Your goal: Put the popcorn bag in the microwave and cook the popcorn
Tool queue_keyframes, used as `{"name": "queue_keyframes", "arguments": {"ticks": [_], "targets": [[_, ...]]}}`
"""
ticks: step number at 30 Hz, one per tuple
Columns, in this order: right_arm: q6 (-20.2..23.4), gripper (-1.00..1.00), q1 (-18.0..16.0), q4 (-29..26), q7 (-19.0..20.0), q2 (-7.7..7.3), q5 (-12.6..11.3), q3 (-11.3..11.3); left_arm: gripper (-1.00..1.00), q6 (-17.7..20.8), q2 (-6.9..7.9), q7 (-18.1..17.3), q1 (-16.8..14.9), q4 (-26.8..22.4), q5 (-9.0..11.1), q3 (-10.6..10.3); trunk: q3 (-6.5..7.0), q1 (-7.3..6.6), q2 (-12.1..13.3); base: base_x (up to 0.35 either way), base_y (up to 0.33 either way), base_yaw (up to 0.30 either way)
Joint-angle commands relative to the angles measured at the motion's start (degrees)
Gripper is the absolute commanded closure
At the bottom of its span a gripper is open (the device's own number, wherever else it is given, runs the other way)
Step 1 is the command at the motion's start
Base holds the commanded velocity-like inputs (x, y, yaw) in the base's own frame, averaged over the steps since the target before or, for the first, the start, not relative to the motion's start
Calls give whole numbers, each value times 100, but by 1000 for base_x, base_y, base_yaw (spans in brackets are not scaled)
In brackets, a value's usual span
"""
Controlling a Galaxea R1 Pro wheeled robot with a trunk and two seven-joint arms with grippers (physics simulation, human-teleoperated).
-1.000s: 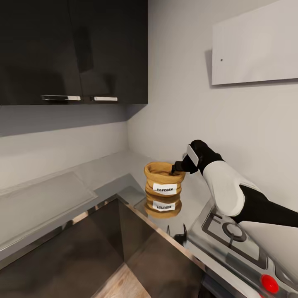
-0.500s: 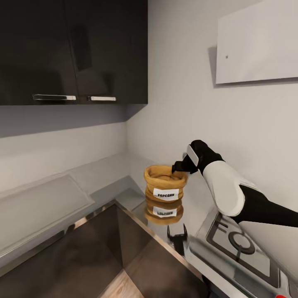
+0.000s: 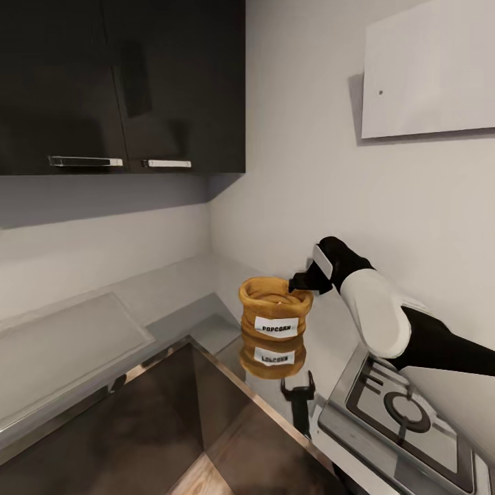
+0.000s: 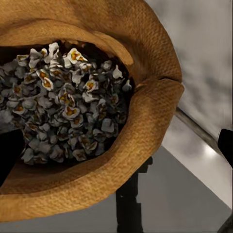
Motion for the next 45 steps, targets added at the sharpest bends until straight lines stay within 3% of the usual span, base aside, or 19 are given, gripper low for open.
{"name": "queue_keyframes", "arguments": {"ticks": [1, 6, 14, 25, 26, 33, 38, 45], "targets": [[19, -100, -4, 9, -32, -34, 27, -48, -100, -12, -1, -5, 1, -5, 0, 45, -6, 0, -4, 0, 0, 0], [-23, -100, 82, 15, -66, -64, 9, -145, -100, -8, -1, -7, 1, -16, 3, 52, -6, 0, -4, 0, 0, 0], [-29, -100, 49, -118, -33, -105, 62, -102, -100, -15, -1, -5, 1, -16, 2, 52, -6, 0, -4, 0, 0, 0], [-382, -100, 94, -127, -90, -85, 138, -87, -100, -14, -1, -5, 1, -16, 2, 52, -6, 0, -4, 0, 0, 0], [-895, -100, 174, -125, -87, -79, 144, -81, -100, -13, -1, -5, 1, -16, 2, 52, -6, 0, -4, 0, 0, 0], [-2678, -100, 714, -123, -54, -123, 136, -83, -100, -8, -1, -5, 1, -16, 2, 52, -6, 0, -4, 0, 0, 0], [-2841, -100, 742, -115, -60, -134, 89, -83, -100, -7, -1, -5, 1, -16, 2, 52, -6, 0, -4, 0, 0, 0], [-2596, -100, 743, -119, -75, -148, 100, -47, -100, -7, -1, -8, 1, -16, 2, 48, -6, 0, -4, 0, 0, 0]]}}
